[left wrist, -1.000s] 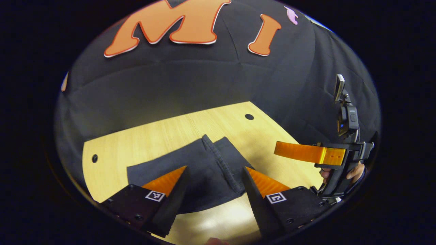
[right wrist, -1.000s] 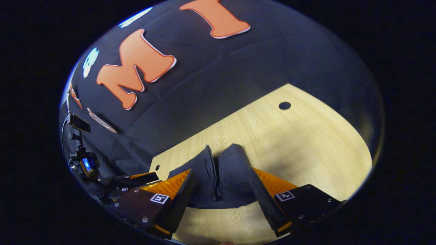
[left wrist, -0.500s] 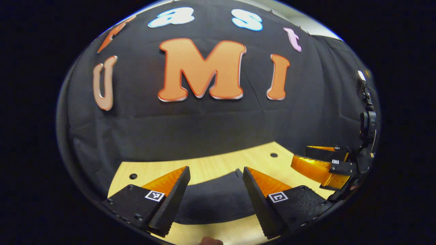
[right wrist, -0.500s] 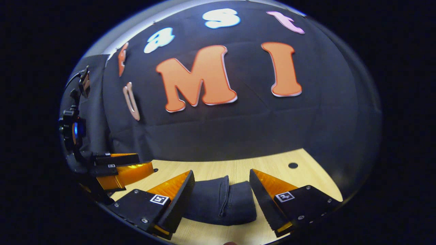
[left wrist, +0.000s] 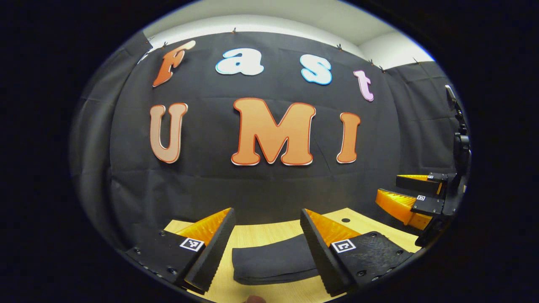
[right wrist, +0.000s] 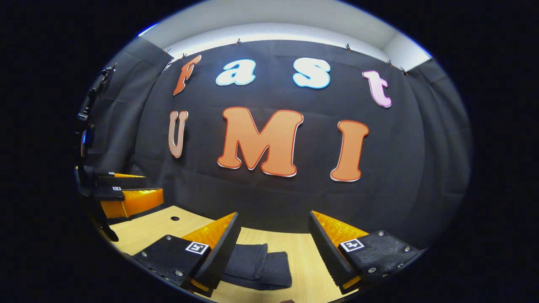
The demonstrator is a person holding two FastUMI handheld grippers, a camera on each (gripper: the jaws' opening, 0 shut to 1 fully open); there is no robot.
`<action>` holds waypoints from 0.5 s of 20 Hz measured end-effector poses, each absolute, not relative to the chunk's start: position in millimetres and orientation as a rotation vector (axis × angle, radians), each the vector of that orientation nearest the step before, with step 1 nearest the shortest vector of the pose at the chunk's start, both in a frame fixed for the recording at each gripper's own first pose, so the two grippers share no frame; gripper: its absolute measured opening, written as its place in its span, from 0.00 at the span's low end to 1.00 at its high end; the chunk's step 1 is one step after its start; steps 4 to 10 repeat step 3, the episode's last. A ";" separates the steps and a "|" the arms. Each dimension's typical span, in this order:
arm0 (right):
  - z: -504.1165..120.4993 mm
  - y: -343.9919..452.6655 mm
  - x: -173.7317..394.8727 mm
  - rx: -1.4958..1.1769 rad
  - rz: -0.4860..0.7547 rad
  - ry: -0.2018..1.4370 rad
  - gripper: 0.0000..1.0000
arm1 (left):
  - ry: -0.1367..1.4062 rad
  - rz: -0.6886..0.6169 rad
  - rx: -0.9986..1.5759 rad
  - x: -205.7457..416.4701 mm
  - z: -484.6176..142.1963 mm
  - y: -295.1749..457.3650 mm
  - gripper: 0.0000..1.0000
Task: Grasp the waist and the cuffs of the jeans and fold them to make the two legs overlap; first hold the waist and fold one-third of the jeans toward the cuffs, then hold the cuffs and fold the remaining one-third in the same direction to finish folding.
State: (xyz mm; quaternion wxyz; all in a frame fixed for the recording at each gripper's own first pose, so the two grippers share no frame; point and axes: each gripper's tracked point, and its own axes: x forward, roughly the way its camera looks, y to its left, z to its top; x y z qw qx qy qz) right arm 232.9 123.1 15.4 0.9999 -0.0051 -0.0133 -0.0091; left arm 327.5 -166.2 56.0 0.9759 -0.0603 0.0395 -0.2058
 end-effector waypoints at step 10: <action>27.9 145.8 210.3 -0.029 -0.026 -0.061 0.98 | 0.065 -0.376 -0.124 308.2 61.0 -134.6 0.94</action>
